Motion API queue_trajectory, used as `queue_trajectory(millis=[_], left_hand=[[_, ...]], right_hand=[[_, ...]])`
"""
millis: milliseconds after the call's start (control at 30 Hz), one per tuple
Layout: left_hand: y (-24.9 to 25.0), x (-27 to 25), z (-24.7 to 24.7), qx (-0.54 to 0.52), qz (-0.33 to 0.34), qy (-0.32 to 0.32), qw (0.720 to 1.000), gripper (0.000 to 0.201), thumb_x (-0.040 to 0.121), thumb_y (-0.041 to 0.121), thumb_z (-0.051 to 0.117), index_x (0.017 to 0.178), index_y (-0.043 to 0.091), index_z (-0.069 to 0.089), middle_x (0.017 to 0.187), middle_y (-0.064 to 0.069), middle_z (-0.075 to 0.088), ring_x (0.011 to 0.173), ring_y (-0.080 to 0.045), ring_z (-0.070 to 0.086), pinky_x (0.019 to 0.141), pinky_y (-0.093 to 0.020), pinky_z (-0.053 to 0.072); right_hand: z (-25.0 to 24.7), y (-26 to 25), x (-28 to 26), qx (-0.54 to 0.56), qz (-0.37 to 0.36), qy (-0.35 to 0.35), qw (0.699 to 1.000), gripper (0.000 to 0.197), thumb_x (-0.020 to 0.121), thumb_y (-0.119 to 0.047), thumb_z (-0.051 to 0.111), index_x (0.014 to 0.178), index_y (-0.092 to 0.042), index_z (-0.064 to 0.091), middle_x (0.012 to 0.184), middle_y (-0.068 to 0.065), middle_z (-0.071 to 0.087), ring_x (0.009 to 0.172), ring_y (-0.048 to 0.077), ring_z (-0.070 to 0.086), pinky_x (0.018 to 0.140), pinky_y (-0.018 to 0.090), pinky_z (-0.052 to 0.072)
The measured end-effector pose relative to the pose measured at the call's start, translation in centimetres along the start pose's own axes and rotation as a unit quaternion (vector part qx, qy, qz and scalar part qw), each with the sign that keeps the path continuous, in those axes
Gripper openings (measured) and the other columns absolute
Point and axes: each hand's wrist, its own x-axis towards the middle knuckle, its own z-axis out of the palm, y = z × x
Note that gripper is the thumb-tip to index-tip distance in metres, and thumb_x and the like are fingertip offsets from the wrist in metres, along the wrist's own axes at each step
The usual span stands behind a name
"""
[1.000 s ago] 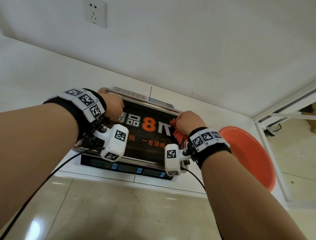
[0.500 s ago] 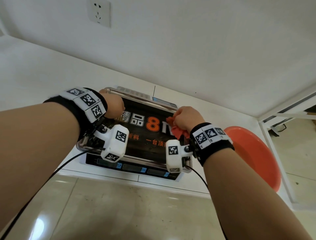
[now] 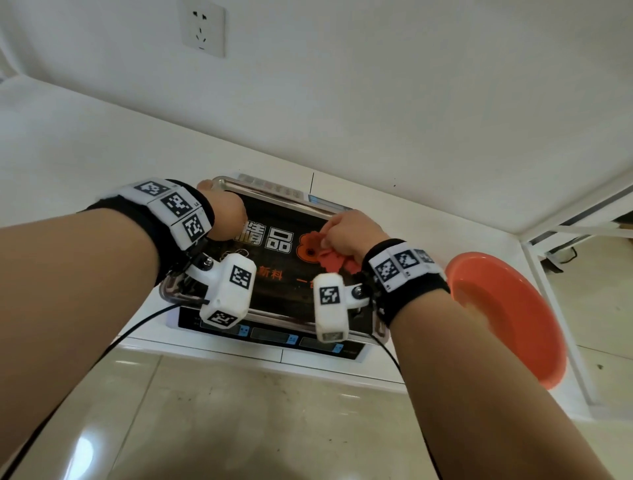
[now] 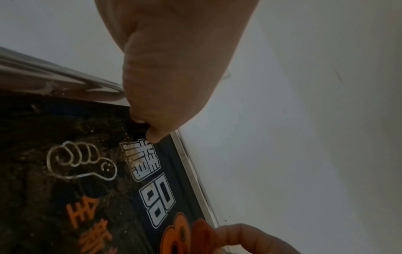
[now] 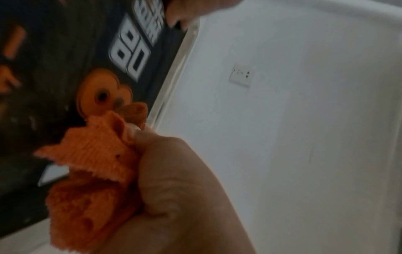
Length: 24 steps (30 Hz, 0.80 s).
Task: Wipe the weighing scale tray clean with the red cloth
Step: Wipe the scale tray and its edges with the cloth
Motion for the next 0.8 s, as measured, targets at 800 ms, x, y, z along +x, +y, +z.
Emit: queue_trajectory(millis=[800], left_hand=[[-2.0,1.0,1.1,-0.114,-0.011,-0.024,0.993,0.051,0.100,0.019,0.031,0.150,0.030,0.024,0.160,0.000,0.014,0.148,-0.026,0.003,0.118,-0.034,0.006]], right_hand=[[-0.3,2.4,2.0,0.098,0.055,0.070,0.991,0.017,0.096,-0.011,0.056,0.109,-0.003,0.062,0.100,0.018,0.071,0.081,0.035,0.072,0.077,0.047,0.063]])
